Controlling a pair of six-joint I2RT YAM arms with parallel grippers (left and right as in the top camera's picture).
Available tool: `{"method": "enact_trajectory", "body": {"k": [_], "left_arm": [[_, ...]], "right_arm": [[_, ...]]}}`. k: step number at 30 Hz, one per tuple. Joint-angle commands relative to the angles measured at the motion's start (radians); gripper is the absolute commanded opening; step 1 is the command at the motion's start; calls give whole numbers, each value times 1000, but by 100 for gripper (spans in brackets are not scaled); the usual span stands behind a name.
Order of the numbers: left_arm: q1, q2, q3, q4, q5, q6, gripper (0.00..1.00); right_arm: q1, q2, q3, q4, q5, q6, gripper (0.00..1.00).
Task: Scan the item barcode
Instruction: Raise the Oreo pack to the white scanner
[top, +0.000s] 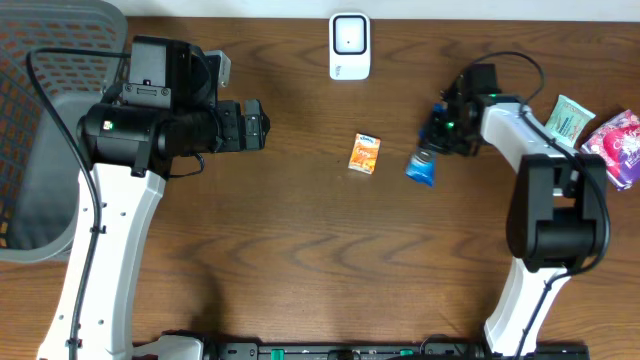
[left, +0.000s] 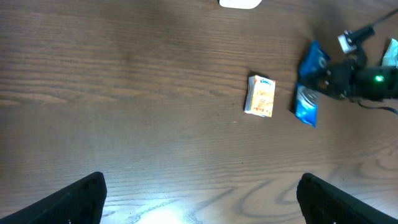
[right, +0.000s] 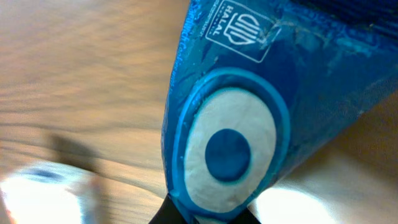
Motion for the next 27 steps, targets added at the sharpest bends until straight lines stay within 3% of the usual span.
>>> {"method": "enact_trajectory", "body": {"k": [1,5,8,16,27], "left_arm": [[3,2,-2,-2,-10,-2,98],[3,2,-2,-2,-10,-2,98],[2,2,-2,-2,-10,-2,98],[2,2,-2,-2,-10,-2,98],[3,2,-2,-2,-10,-2,98]], "right_arm": [[33,21,109,103,-179,178,1],[93,21,202,316,-122,352,1],[160,21,240,425,55,450,1],[290,31,257,639,478,461,1],[288,301,679,512,445,454,1]]}}
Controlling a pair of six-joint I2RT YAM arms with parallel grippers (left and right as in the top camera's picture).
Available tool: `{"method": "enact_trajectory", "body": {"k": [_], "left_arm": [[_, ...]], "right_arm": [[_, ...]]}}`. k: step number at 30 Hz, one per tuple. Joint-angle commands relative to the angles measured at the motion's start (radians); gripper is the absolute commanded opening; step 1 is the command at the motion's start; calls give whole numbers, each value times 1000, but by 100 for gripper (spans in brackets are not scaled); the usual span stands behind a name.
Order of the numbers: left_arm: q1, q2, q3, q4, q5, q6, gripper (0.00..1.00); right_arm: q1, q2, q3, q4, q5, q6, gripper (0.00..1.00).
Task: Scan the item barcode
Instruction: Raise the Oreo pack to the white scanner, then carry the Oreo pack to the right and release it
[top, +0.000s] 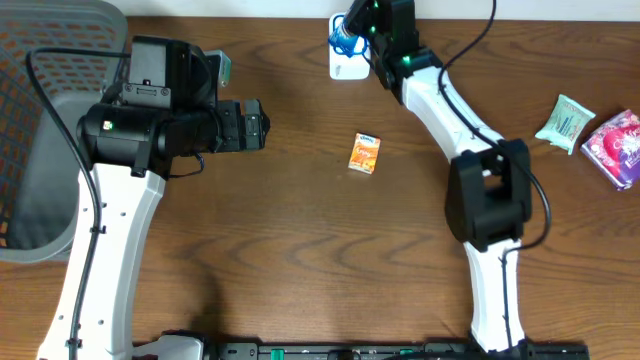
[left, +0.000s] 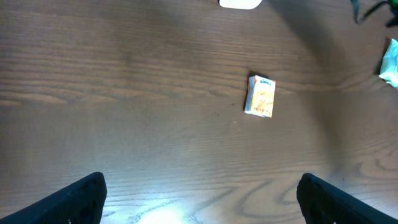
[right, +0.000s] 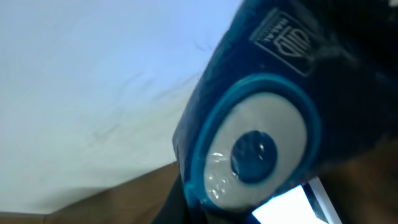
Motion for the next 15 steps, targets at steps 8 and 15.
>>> {"method": "enact_trajectory", "body": {"k": [8,15], "left_arm": [[2,2,-2,-2,-9,-2,98],[3,2,-2,-2,-9,-2,98]], "right_arm": [[-69,-5,169,-172,20,-71,1],[-268,-164,179,-477,19,-219,1]]}}
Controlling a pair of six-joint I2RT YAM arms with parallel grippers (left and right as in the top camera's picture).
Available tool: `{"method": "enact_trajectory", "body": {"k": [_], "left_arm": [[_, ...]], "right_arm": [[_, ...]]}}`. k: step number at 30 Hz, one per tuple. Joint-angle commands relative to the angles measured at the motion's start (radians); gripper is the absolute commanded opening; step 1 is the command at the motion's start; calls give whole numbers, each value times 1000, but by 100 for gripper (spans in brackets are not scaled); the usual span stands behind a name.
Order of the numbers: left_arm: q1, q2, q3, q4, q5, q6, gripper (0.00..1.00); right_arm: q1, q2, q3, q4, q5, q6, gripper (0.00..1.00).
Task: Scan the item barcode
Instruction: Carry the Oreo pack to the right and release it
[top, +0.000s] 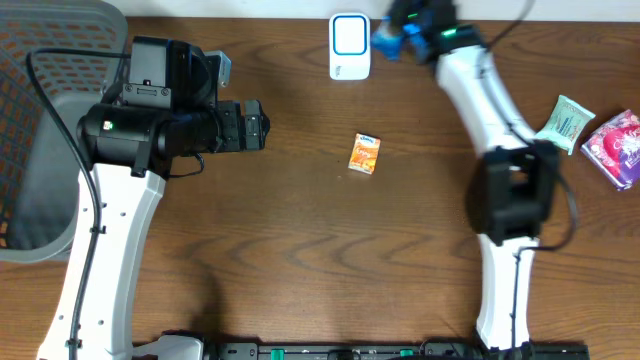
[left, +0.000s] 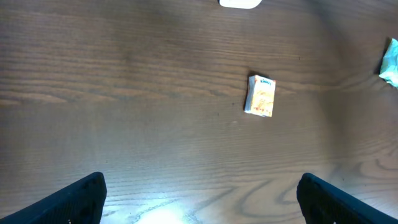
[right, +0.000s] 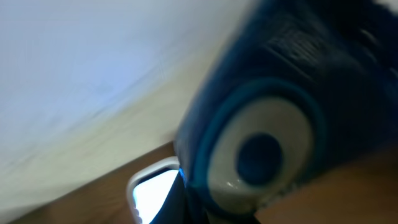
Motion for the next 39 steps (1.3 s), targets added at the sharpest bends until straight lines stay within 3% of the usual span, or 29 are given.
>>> {"method": "enact_trajectory", "body": {"k": [1,6,10,15,16,17,18,19,20,22,24,32,36,39], "left_arm": [[2,2,-2,-3,-9,-2,98],[3,2,-2,-2,-9,-2,98],[3,2,-2,-2,-9,-2,98],[3,2,-2,-3,-9,-2,98],[3,2,-2,-2,-9,-2,98],[2,2,-2,-2,-9,-2,98],[3,2,-2,-3,-9,-2,98],[3,2,-2,-3,-9,-2,98],[3,2,-2,-2,-9,-2,98],[3,2,-2,-2,-9,-2,98],[2,2,-2,-2,-9,-2,98],[2,2,-2,-2,-9,-2,98],[3,2,-2,-2,-9,-2,98],[3,2,-2,-2,-9,-2,98]], "right_arm": [[-130,-119,41,-124,23,-153,1],[-280,-97,29,-420,119,-365,1],[-382,-60,-16,-518,160,-535,1],[-472,-6,-25,-549,161,-552,1],[-487,0,-25,-548,172,-551,11],[-498,2,-25,-549,175,-551,30],[-512,2,-25,-551,174,-547,55],[-515,2,-25,-552,174,-547,66],[-527,2,-25,-562,170,-547,83],[-532,2,-25,-588,137,-548,92],[-529,2,-25,-618,62,-553,94],[-443,2,-25,-822,-542,-589,91],[-314,2,-25,-1001,-593,-685,94],[-228,2,-25,-1039,-580,-725,98]]}}
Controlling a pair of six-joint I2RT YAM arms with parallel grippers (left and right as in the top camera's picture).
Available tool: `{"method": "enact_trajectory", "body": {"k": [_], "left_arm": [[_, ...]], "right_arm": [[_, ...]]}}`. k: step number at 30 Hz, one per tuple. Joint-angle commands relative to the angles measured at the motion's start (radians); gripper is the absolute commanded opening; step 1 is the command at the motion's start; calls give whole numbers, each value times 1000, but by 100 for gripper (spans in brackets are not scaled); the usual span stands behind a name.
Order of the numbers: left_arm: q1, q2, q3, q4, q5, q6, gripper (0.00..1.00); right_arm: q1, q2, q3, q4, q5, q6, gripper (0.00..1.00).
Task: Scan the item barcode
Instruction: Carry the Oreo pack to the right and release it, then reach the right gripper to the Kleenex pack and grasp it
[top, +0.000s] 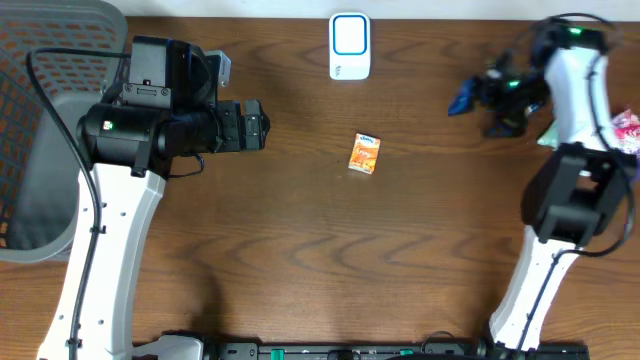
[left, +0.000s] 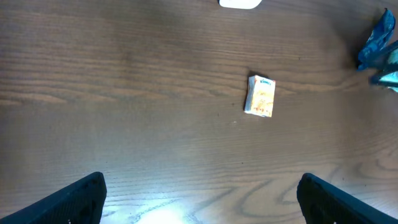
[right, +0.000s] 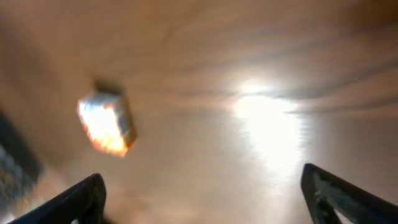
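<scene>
The white scanner (top: 349, 45) stands at the table's far edge, its lower rim showing in the left wrist view (left: 239, 3). A blue packet (top: 462, 99) is at the right, just left of my right gripper (top: 488, 97); it also shows in the left wrist view (left: 376, 40). Whether it rests on the wood I cannot tell. In the blurred right wrist view my right gripper (right: 202, 193) is open and empty. An orange box (top: 365, 154) lies mid-table. My left gripper (left: 199, 199) hangs open and empty, high over the left.
A grey mesh basket (top: 40, 150) stands at the left edge. A pink packet (top: 630, 125) and a pale green packet (left: 390, 78) lie at the far right beside the right arm. The orange box (right: 104, 123) shows blurred in the right wrist view.
My right gripper was shut on the blue packet beside the scanner. Now it is at the right side of the table, open, and the packet is outside its jaws. The left arm has not moved.
My right gripper was shut on the blue packet low at the right of the orange box. Then it held the packet over the scanner, then just right of the scanner. Now it stands open at the right with the packet let go.
</scene>
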Motion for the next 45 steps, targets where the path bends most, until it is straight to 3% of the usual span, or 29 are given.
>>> {"method": "enact_trajectory", "body": {"k": [1,5,6,10,14,20,24,29,32,33,36,41,45], "left_arm": [[2,2,-2,-2,-9,-2,98],[2,2,-2,-2,-9,-2,98],[3,2,-2,-2,-9,-2,98],[2,2,-2,-2,-9,-2,98],[2,2,-2,-2,-9,-2,98],[2,2,-2,-2,-9,-2,98],[2,2,-2,-2,-9,-2,98],[2,2,-2,-2,-9,-2,98],[2,2,-2,-2,-9,-2,98],[2,2,-2,-2,-9,-2,98],[2,2,-2,-2,-9,-2,98],[2,2,-2,-2,-9,-2,98],[2,2,-2,-2,-9,-2,98]], "right_arm": [[131,-2,2,-13,-33,-73,99],[262,-2,2,20,60,-73,99],[326,-2,2,48,145,-34,82],[437,5,2,80,251,211,69],[551,19,2,104,291,301,66],[704,46,2,153,703,660,54],[744,84,2,177,801,766,51],[756,192,2,209,811,774,53],[746,228,2,202,822,773,36],[737,229,2,196,822,773,17],[724,214,3,182,814,771,1],[674,141,5,208,579,596,1],[576,86,5,239,212,375,1]]}}
